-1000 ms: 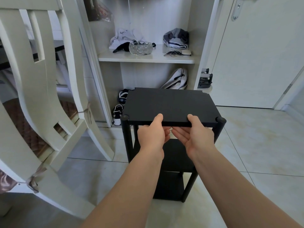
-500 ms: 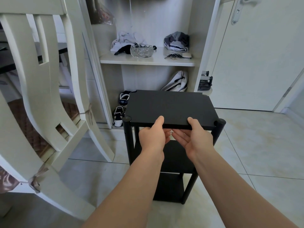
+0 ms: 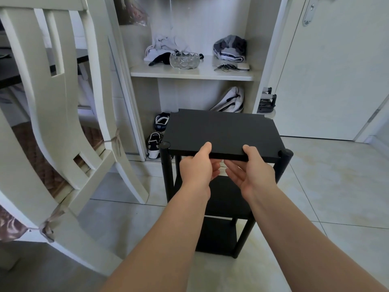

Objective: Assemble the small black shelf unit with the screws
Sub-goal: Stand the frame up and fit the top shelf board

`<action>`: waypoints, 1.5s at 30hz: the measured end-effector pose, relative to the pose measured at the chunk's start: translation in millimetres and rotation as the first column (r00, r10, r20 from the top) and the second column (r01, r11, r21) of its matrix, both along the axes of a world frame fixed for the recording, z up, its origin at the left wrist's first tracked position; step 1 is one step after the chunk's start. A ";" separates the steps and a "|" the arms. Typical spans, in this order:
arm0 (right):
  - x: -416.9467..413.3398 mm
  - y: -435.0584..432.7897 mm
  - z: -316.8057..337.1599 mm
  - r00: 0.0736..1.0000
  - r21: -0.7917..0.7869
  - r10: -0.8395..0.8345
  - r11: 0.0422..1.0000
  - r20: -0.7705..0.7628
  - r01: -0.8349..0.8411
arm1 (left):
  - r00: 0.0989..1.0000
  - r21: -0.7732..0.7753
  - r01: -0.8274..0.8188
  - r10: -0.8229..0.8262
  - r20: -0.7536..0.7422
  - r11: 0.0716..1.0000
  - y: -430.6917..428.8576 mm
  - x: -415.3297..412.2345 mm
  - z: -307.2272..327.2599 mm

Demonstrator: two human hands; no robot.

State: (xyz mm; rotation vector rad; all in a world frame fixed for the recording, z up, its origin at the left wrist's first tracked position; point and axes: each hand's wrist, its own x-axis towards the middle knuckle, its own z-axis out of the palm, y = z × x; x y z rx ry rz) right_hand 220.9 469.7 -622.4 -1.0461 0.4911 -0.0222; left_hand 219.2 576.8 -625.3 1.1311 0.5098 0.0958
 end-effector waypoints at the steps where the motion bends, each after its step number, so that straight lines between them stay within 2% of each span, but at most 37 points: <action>1: 1.0 0.2 -0.6 1.000 -0.021 -0.004 1.000 -0.015 0.004 | 1.000 0.002 -0.005 0.005 -0.003 1.000 -0.6 1.1 -0.3; 8: 1.3 -2.9 -1.4 0.999 -0.038 0.037 0.999 -0.017 -0.037 | 1.000 0.024 -0.012 0.012 0.021 1.000 0.0 1.0 -0.3; 11: -3.8 -12.7 2.5 0.993 -0.095 0.114 0.989 -0.030 -0.116 | 0.999 0.040 0.014 -0.016 0.050 0.999 -2.2 -3.2 -1.9; 13: -10.7 -23.7 11.3 0.965 -0.201 0.247 0.945 -0.084 -0.259 | 0.997 -0.002 0.053 -0.052 0.062 0.999 -3.5 -6.1 -1.1; 15: -18.9 -36.0 23.3 0.917 -0.409 0.360 0.821 -0.172 -0.399 | 0.993 -0.069 0.100 -0.095 0.073 0.993 -4.8 -7.8 2.0; 16: -22.1 -42.3 28.7 0.919 -0.544 0.355 0.744 -0.171 -0.389 | 0.991 -0.091 0.116 -0.110 0.076 0.989 -5.6 -7.9 3.9; 17: -23.8 -48.6 32.2 0.946 -0.682 0.304 0.669 -0.114 -0.297 | 0.990 -0.108 0.126 -0.118 0.078 0.986 -6.7 -7.9 5.4; 19: -24.1 -60.7 35.3 0.984 -0.863 0.136 0.504 0.114 0.031 | 0.988 -0.133 0.142 -0.133 0.074 0.981 -10.8 -8.5 7.8; 21: -19.1 -69.6 36.8 0.947 -0.856 0.024 0.436 0.320 0.278 | 0.985 -0.145 0.167 -0.159 0.069 0.975 -17.7 -10.4 9.4; 22: -13.3 -74.0 35.4 0.938 -0.850 0.012 0.426 0.348 0.310 | 0.983 -0.153 0.180 -0.171 0.068 0.972 -21.3 -11.5 10.0; 24: 1.1 -83.0 30.1 0.961 -0.861 0.059 0.461 0.271 0.215 | 0.980 -0.166 0.198 -0.190 0.063 0.966 -26.0 -12.0 10.8; 26: 11.3 -87.7 25.8 0.983 -0.791 0.107 0.610 0.151 0.055 | 0.977 -0.171 0.212 -0.206 0.052 0.962 -26.3 -9.6 11.8; 28: 15.5 -90.3 19.1 0.983 -0.701 0.155 0.712 0.098 -0.042 | 0.974 -0.179 0.227 -0.223 0.040 0.957 -24.4 -6.5 13.0; 31: 16.6 -95.2 14.6 0.977 -0.612 0.183 0.787 0.113 -0.076 | 0.968 -0.174 0.250 -0.246 0.043 0.952 -19.7 -1.0 12.4; 34: 10.9 -97.2 18.0 0.989 -0.487 0.144 0.867 0.041 -0.106 | 0.956 -0.155 0.291 -0.284 0.069 0.944 -13.6 5.0 12.0; 36: 2.4 -100.3 19.6 0.978 -0.395 0.207 0.897 -0.023 -0.199 | 0.963 -0.092 0.264 -0.258 0.071 0.960 -12.5 8.7 10.9; 39: -10.5 -103.7 22.7 0.908 -0.298 0.411 0.860 -0.077 -0.414 | 0.987 0.003 0.151 -0.151 0.049 0.988 -16.7 10.9 9.6; 41: -8.6 -103.4 23.4 0.937 -0.295 0.344 0.890 -0.063 -0.347 | 0.985 0.087 0.168 -0.170 0.014 0.982 -24.3 4.0 9.5; 43: -3.6 -102.2 22.0 0.982 -0.301 0.186 0.935 -0.028 -0.186 | 0.954 0.167 0.299 -0.295 -0.044 0.940 -39.4 -10.2 5.8; 45: -0.2 -101.2 20.1 0.992 -0.247 0.125 0.962 0.003 -0.120 | 0.904 0.217 0.428 -0.416 -0.102 0.877 -56.2 -22.1 0.7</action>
